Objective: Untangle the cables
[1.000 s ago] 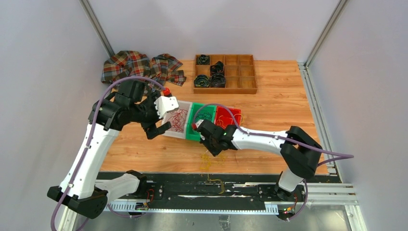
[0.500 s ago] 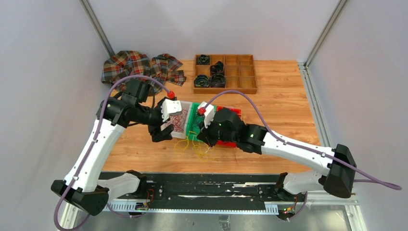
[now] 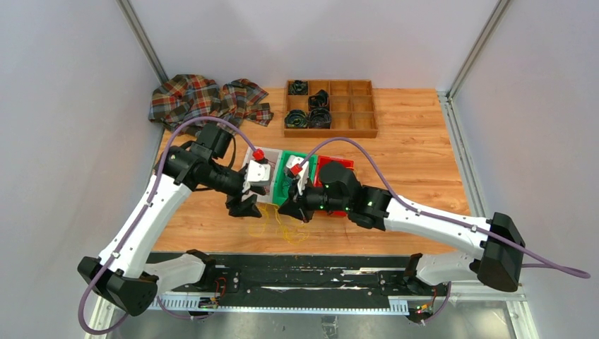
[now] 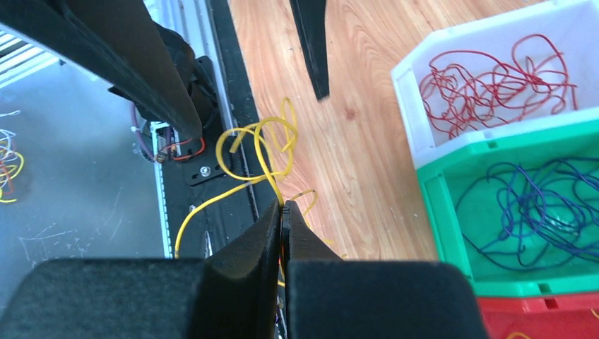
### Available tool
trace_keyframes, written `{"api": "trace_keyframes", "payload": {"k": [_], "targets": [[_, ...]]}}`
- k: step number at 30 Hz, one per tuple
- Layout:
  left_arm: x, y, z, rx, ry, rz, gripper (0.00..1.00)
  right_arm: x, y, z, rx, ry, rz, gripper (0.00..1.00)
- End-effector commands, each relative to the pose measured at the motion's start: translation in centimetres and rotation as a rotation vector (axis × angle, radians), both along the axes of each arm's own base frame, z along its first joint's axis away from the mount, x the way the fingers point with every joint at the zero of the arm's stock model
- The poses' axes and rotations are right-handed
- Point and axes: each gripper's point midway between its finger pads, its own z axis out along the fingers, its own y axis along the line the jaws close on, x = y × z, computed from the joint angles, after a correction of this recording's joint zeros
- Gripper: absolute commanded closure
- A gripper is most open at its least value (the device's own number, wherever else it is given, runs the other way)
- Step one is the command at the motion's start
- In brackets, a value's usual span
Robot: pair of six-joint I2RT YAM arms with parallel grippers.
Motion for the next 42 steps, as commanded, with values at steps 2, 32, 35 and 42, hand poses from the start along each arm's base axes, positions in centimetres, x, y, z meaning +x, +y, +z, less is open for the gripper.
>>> {"api": "trace_keyframes", "payload": {"k": [2,32,35,42], "targets": [[-1.3,-0.9,-0.3,-0.028,-0.007,-0.091,0.41,-1.7,1.9,2.0,0.084,-0.008,0.121,0.99],[1.8,1.0,3.8,-0.022,-0.161,0.249,0.99,5.1,-4.2,3.8,0.097,-0.23,-0.326,0.37],[1.4,1.0,4.2,-0.039,-0.152,0.261,1.0,5.2,-4.2,7.3,0.199,-0.312,-0.339,0.32],[1.4,0.5,6.5,-0.085,-0.162,0.272,1.0,3.8,0.0,9.4,0.237,-0.352,-0.213,0.3]]}}
